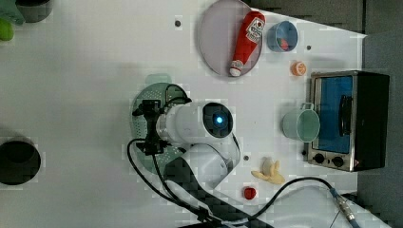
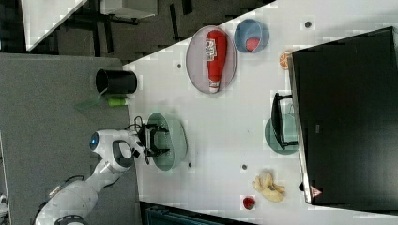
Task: Drag strainer right to left.
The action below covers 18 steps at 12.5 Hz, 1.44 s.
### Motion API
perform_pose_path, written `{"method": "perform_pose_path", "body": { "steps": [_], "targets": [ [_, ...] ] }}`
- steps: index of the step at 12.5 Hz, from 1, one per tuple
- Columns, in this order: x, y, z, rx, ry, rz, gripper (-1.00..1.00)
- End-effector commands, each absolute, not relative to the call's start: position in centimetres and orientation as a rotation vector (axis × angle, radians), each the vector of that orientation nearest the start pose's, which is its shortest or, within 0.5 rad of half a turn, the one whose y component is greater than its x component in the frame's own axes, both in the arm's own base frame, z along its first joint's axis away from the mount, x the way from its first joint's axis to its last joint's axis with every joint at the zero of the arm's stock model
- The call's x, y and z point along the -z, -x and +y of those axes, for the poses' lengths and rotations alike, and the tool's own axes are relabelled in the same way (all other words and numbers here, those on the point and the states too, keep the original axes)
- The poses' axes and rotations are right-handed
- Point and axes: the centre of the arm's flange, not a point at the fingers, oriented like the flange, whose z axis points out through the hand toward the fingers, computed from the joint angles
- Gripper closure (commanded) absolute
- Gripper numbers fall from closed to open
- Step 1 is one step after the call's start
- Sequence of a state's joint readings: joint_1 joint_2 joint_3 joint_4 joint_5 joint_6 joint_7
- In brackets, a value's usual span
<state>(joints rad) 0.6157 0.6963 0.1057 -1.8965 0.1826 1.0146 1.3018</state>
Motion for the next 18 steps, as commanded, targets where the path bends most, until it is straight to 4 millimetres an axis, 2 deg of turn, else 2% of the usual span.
{"method": "perform_pose_path", "body": {
  "steps": [1,3,5,7,9,11,14,16,18],
  "targets": [
    [-14.8,-47.9,42.6,-0.241,2.092,2.239,-1.00],
    [-16.0,-48.1,42.7,-0.226,2.167,2.154,-1.00],
    [-19.0,-48.7,41.8,-0.195,2.335,1.983,-1.00],
    [-23.5,-49.9,39.5,-0.168,2.489,1.817,-1.00],
    [-29.1,-52.1,35.4,-0.130,2.595,1.671,-1.00],
    [-35.8,-54.7,29.5,-0.075,2.610,1.602,-1.00],
    [-45.6,-56.9,18.5,0.009,2.581,1.537,-1.00],
    [-50.5,-56.4,10.5,0.037,2.632,1.476,-1.00],
    [-53.7,-54.9,2.8,0.072,2.722,1.441,-1.00]
  ]
}}
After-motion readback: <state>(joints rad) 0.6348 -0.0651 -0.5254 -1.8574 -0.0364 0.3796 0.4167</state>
